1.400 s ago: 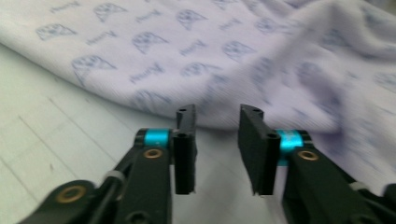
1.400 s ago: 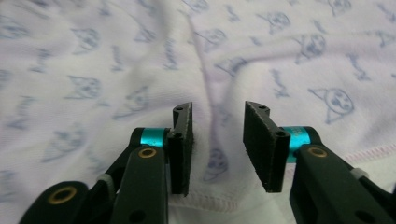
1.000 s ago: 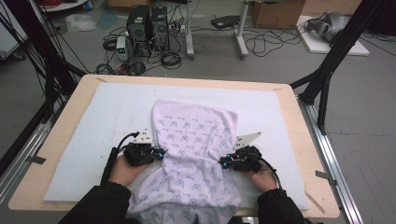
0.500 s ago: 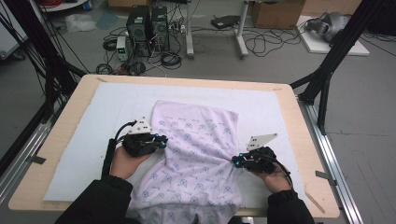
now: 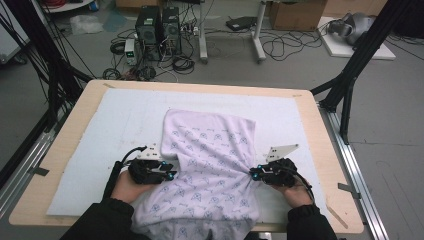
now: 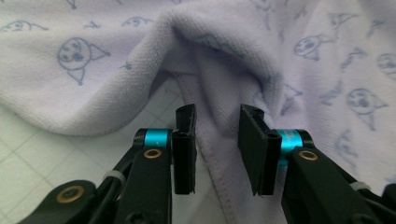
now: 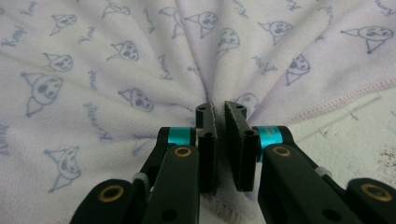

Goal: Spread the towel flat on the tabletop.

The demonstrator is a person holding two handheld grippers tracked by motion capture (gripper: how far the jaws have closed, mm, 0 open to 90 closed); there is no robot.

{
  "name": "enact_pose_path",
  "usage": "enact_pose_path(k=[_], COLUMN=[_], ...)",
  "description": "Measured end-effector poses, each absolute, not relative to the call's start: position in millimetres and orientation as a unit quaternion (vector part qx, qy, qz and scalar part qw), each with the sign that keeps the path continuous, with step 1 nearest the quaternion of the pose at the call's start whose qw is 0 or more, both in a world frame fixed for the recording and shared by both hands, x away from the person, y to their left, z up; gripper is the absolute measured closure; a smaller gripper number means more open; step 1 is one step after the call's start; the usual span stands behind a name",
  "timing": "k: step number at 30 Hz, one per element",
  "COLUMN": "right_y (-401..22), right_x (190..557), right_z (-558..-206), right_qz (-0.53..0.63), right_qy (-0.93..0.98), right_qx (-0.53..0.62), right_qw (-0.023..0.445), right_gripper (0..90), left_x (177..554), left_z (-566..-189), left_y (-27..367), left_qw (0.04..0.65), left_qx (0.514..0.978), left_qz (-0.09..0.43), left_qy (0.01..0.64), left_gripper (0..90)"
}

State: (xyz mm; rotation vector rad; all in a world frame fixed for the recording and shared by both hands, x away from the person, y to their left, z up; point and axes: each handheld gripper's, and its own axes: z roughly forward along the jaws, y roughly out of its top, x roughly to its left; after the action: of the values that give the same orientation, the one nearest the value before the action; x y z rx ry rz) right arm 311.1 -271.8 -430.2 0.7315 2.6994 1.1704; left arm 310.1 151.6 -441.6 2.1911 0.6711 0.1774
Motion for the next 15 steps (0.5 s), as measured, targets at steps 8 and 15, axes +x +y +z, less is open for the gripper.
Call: enact_pose_path(k=[8, 15], right_y=[-269.7, -267.7], right_x=[312.8, 310.4], right_z=[-432.8, -431.6], right_qz=[0.383, 0.381], right_qy=[0.890, 0.892], right_qx=[0.242, 0.238], right_qw=[0.054, 0.059], right_gripper=[82.4, 82.4], left_x=[305.3, 272.9], left_z=[-440.8, -425.2], left_y=[154.6, 198.1], left_qw=[0.400, 0.405], left_qx=[0.873, 0.863], left_qz=[0.070, 0.099], left_qy=[0.270, 0.284], left_gripper=[86.7, 86.8])
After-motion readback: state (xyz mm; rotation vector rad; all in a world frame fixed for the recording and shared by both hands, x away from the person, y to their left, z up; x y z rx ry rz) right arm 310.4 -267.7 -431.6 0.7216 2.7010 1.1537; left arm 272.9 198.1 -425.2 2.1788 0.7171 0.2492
